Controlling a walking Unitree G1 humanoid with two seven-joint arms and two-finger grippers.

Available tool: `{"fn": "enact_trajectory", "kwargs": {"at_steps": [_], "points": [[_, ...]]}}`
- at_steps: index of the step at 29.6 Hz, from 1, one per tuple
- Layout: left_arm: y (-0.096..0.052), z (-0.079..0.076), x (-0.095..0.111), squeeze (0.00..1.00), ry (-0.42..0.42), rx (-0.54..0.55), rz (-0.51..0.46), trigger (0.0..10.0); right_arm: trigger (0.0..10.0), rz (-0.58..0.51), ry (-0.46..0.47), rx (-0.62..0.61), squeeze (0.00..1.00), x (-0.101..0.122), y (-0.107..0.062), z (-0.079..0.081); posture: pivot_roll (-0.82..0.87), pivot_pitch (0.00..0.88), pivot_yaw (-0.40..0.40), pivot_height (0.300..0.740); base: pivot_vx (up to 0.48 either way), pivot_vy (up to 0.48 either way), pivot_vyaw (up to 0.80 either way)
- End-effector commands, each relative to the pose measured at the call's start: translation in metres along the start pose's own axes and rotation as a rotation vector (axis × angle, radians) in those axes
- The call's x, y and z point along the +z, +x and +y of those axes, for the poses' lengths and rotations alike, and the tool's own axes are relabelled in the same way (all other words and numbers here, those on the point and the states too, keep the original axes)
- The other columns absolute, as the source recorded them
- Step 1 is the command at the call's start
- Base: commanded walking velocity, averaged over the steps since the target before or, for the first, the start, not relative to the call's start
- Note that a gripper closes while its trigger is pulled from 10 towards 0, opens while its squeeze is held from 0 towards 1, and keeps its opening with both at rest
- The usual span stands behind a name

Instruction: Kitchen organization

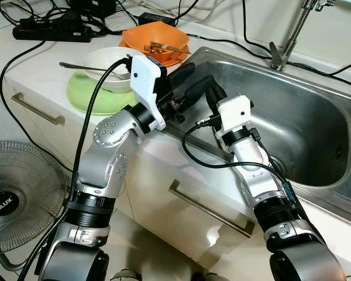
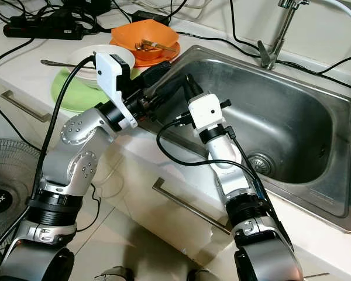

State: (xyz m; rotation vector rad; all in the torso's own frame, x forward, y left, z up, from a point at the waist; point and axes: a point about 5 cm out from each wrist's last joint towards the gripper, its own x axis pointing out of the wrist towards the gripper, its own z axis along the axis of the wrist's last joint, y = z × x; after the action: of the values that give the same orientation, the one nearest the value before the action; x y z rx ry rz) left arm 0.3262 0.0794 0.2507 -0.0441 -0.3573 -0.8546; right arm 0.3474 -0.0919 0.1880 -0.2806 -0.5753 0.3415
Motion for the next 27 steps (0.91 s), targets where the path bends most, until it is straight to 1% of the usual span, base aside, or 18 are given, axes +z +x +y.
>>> {"fn": "enact_trajectory", "kwargs": {"at_steps": [1,5,7,8,9,10,12,13,14,16,18,19,21,22,23,24,25,27], "points": [[-0.001,0.001,0.002,0.0,0.011,0.022,-0.015,10.0,0.0,-0.014,0.005,-0.026,0.0,0.002,0.0,-0.005,0.13,0.094,-0.027,0.74,0.0,0.0,0.0],[-0.003,0.004,0.003,0.0,0.01,0.04,-0.02,10.0,0.0,0.006,-0.005,-0.041,0.0,0.0,0.0,-0.008,0.13,0.095,-0.027,0.74,0.0,0.0,0.0],[-0.005,0.005,0.002,0.0,0.008,0.051,-0.019,10.0,0.0,0.05,-0.009,-0.076,0.0,-0.006,0.002,-0.015,0.12,0.093,-0.026,0.74,0.0,0.0,0.0],[-0.005,0.005,0.002,0.0,0.008,0.051,-0.019,10.0,0.0,0.05,-0.009,-0.076,0.0,-0.006,0.002,-0.015,0.12,0.093,-0.026,0.74,0.0,0.0,0.0],[-0.007,0.005,0.001,0.0,0.001,0.06,-0.015,10.0,0.0,0.075,-0.015,-0.098,0.0,-0.008,0.004,-0.02,0.12,0.093,-0.026,0.74,0.0,0.0,0.0],[-0.007,0.005,0.001,0.0,0.001,0.06,-0.015,10.0,0.0,0.075,-0.015,-0.098,0.0,-0.008,0.004,-0.02,0.12,0.093,-0.026,0.74,0.0,0.0,0.0],[-0.014,0.006,-0.006,0.0,-0.021,0.094,0.001,10.0,0.0,0.156,-0.038,-0.164,0.0,-0.014,0.011,-0.039,0.12,0.093,-0.027,0.74,0.0,0.0,0.0],[-0.014,0.006,-0.006,0.0,-0.021,0.094,0.001,10.0,0.0,0.156,-0.038,-0.164,0.0,-0.014,0.011,-0.039,0.12,0.093,-0.027,0.74,0.0,0.0,0.0],[-0.019,0.008,-0.01,0.0,-0.028,0.12,0.015,10.0,0.0,0.203,-0.038,-0.209,0.0,-0.017,0.017,-0.05,0.12,0.091,-0.026,0.74,0.0,0.0,0.0],[-0.02,0.008,-0.011,0.0,-0.031,0.126,0.019,10.0,0.0,0.218,-0.037,-0.222,0.0,-0.017,0.018,-0.054,0.12,0.091,-0.026,0.74,0.0,0.0,0.0],[-0.024,0.01,-0.015,0.0,-0.037,0.147,0.032,10.0,0.0,0.277,-0.029,-0.268,0.0,-0.021,0.021,-0.063,0.12,0.092,-0.026,0.74,0.0,0.0,0.0],[-0.026,0.011,-0.017,0.0,-0.035,0.159,0.045,10.0,0.0,0.315,-0.005,-0.313,0.0,-0.023,0.023,-0.069,0.13,0.091,-0.028,0.74,0.0,0.0,0.0],[-0.026,0.011,-0.017,0.0,-0.035,0.159,0.045,10.0,0.0,0.315,-0.005,-0.313,0.0,-0.023,0.023,-0.069,0.13,0.091,-0.028,0.74,0.0,0.0,0.0],[-0.029,0.012,-0.02,0.0,-0.039,0.169,0.057,10.0,10.0,0.362,0.023,-0.354,0.0,-0.027,0.024,-0.076,0.13,0.089,-0.027,0.74,0.0,0.0,0.0],[-0.031,0.012,-0.024,0.0,-0.041,0.176,0.074,10.0,10.0,0.413,0.043,-0.378,0.0,-0.03,0.024,-0.081,0.13,0.089,-0.027,0.74,0.0,0.0,0.0],[-0.031,0.012,-0.024,0.0,-0.041,0.176,0.074,10.0,10.0,0.413,0.043,-0.378,0.0,-0.03,0.024,-0.081,0.13,0.089,-0.027,0.74,0.0,0.0,0.0],[-0.033,0.011,-0.029,0.0,-0.051,0.184,0.098,10.0,10.0,0.508,0.08,-0.396,0.0,-0.037,0.024,-0.086,0.13,0.087,-0.027,0.74,0.0,0.0,0.0],[-0.034,0.011,-0.03,0.0,-0.053,0.186,0.104,10.0,10.0,0.531,0.088,-0.395,0.0,-0.039,0.024,-0.087,0.13,0.087,-0.027,0.74,0.0,0.0,0.0]]}}
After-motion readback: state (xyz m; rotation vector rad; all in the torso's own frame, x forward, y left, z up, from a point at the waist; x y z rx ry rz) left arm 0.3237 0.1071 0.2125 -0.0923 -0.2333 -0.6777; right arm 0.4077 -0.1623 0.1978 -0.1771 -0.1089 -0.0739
